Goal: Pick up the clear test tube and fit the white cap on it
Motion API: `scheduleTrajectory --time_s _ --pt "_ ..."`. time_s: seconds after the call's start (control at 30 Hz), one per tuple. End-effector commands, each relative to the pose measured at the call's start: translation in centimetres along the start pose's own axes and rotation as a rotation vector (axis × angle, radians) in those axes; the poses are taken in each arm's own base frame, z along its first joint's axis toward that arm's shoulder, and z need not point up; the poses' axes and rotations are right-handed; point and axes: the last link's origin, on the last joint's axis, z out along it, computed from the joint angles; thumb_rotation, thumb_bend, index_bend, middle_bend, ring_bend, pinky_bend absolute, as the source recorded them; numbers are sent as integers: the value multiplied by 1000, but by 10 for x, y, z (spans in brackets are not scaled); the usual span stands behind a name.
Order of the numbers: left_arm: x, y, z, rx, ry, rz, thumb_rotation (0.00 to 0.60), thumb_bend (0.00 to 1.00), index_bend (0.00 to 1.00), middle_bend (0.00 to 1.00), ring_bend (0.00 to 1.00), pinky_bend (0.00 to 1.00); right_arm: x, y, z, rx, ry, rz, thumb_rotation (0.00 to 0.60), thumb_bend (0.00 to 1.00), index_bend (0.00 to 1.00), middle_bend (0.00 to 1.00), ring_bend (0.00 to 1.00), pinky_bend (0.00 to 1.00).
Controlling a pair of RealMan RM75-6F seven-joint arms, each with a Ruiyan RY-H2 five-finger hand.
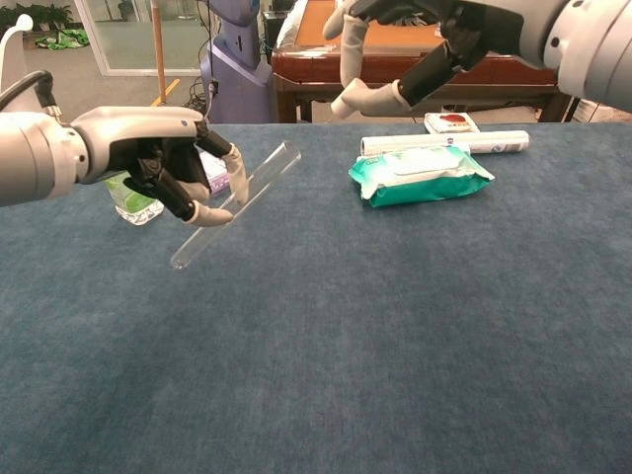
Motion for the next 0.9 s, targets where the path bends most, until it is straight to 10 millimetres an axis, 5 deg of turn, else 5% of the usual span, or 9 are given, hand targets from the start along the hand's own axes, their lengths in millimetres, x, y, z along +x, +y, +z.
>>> scheduleTrajectory --time_s 0.03,0.9 --pt "0 4 3 -3 1 1 600 321 588 1000 1000 1000 -2 -2 1 2 -4 1 600 356 585 187 0 0" --pt "-2 15 10 -8 -4 4 600 321 588 1000 1000 1000 -15 -3 5 -10 -36 -2 600 356 585 187 0 0"
